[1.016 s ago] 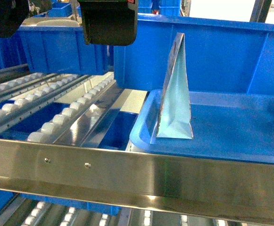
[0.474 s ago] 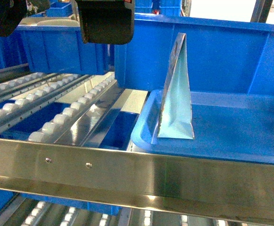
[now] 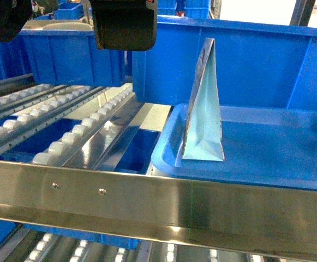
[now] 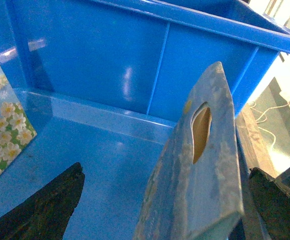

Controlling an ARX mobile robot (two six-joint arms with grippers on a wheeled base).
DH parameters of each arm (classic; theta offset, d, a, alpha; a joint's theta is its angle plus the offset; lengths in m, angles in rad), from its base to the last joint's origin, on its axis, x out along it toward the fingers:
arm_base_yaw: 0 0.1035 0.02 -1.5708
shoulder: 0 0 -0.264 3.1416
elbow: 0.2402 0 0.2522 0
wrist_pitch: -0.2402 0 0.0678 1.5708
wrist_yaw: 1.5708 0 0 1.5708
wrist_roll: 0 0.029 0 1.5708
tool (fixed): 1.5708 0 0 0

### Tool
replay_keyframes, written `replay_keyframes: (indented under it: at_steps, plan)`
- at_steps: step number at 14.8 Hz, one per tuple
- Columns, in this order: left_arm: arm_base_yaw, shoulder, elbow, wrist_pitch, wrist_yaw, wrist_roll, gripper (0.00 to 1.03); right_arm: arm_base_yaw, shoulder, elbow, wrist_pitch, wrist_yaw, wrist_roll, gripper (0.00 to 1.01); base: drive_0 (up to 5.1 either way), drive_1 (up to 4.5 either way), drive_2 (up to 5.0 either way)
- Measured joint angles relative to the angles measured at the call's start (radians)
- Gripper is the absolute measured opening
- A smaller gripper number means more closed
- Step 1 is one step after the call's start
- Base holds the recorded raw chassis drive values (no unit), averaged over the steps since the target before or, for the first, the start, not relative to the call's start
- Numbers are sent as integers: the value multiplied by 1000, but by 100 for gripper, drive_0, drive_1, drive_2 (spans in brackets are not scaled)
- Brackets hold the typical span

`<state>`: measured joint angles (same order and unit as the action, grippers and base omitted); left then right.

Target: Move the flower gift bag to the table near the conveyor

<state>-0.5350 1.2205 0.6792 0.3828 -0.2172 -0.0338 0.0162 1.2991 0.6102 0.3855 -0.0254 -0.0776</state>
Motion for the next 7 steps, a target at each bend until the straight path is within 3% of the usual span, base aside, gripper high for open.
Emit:
replay_keyframes:
  at_steps: [3,5,7]
  plan:
    - [0,0,0,0,0,0,98,-5,25,23,-4,-9,11,98,0,0,0]
    - [0,0,0,0,0,0,98,-59,115,102,-7,-32,47,98,0,0,0]
    - [0,0,0,0,0,0,98,-62,126,109,-25,-35,59,98,0,0,0]
